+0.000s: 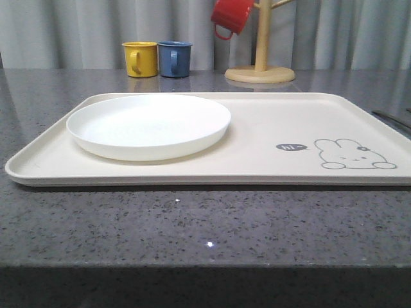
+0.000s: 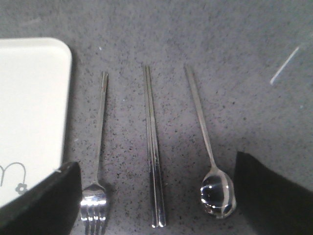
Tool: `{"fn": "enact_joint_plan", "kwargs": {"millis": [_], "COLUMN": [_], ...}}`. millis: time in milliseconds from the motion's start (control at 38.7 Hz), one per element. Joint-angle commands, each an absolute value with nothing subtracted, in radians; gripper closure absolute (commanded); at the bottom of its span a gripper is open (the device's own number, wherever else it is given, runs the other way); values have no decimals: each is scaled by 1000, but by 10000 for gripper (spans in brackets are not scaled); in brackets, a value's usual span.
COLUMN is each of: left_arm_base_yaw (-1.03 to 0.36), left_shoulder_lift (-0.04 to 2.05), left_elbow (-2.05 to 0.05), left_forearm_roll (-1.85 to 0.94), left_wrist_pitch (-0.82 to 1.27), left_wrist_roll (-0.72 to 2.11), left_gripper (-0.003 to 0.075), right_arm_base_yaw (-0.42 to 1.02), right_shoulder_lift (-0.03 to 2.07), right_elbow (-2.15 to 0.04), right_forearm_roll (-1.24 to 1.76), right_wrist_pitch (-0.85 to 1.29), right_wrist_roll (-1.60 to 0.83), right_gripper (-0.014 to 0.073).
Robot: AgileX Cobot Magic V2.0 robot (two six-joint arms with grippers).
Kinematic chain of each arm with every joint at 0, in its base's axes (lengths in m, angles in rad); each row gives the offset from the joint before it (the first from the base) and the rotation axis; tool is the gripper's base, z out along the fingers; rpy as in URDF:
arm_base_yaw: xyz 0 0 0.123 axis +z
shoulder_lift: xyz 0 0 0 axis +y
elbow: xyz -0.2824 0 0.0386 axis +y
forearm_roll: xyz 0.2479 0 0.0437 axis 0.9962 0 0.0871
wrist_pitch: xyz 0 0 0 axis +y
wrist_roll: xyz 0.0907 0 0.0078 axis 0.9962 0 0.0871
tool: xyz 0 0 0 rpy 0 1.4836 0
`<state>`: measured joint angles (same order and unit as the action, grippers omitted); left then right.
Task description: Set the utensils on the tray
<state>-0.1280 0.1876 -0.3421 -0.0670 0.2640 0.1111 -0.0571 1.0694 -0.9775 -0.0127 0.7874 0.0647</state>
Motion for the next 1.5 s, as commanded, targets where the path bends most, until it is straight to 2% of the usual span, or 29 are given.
{"fn": "enact_joint_plan", "kwargs": {"millis": [0,310,827,1189,1266,1473], "left_arm_base_yaw": [-125,-125,-125,-125,-125,-125], "left_shoulder_lift": [195,195,195,195,195,195], "left_elbow": [-368,-368,-368,-368,-368,-368], "left_forearm_roll": [-77,-77,-77,-77,-77,-77], "left_wrist_pitch": [181,181,181,179,179,179], "left_wrist_roll": [99,99,99,99,99,99], "left_gripper": [738,738,738,738,738,738], "right_arm_base_yaw": [-20,63,93,93,93,93], "right_shoulder_lift": [1177,1470,1595,1611,1611,1613], "right_elbow": [-1094,-1281,-1288,-1288,-1288,-1288], "right_forearm_roll": [-24,-24,-15,-13,-13,-7], "right_wrist_pitch": [824,995,968,970,971,970], "right_wrist_roll": [56,63,63,63,63,63], "right_gripper": [-59,-59,-53,224,256,265]}}
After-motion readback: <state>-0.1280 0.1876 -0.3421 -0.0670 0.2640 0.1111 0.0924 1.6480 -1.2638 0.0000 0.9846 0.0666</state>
